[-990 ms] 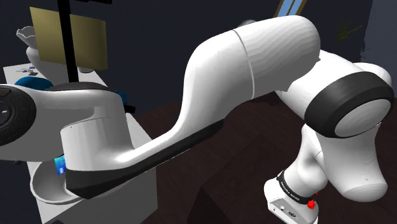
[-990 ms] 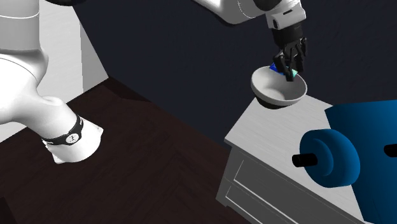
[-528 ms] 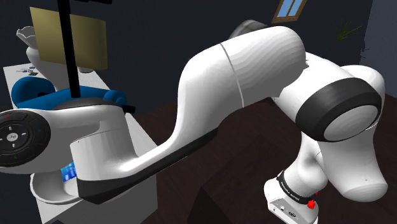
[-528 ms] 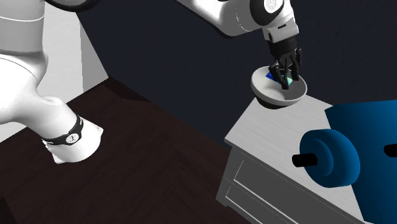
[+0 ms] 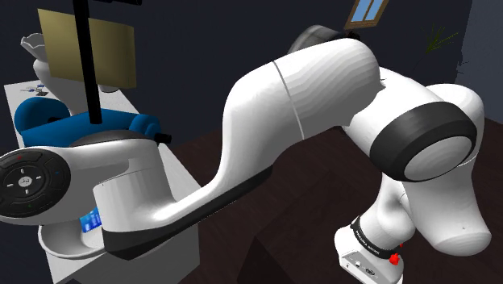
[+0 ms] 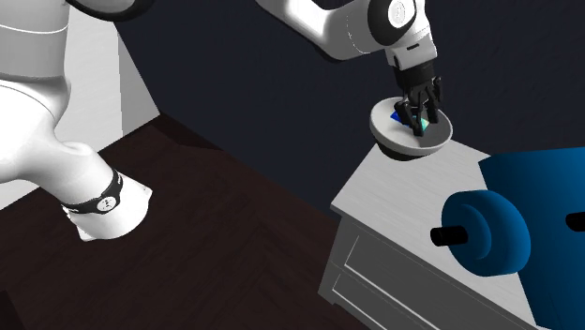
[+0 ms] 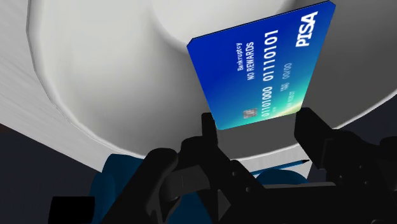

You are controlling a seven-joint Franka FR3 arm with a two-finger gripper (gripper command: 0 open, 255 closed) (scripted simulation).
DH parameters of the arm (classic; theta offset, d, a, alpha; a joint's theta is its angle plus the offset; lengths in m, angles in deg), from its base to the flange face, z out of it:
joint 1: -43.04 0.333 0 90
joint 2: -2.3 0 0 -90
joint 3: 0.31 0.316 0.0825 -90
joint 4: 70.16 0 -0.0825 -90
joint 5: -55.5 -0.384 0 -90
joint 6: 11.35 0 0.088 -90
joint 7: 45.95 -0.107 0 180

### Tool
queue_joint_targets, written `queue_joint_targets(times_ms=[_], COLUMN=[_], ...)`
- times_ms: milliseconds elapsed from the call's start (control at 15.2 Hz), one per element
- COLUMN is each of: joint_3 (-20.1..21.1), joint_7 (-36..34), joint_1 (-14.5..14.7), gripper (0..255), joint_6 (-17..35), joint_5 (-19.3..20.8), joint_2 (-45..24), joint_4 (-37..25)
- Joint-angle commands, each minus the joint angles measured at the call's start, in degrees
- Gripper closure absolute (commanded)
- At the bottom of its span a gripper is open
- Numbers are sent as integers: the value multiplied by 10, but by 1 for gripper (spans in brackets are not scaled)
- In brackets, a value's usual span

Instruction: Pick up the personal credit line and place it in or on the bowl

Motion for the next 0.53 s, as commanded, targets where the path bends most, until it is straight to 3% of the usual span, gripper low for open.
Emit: queue_joint_targets(times_ms=[0, 66, 132, 462], joint_3=[0, 0, 0, 0], joint_7=[0, 0, 0, 0], joint_1=[0, 0, 0, 0], gripper=[255, 255, 0, 0], joint_6=[0, 0, 0, 0], joint_5=[0, 0, 0, 0], joint_2=[0, 0, 0, 0], joint_4=[0, 0, 0, 0])
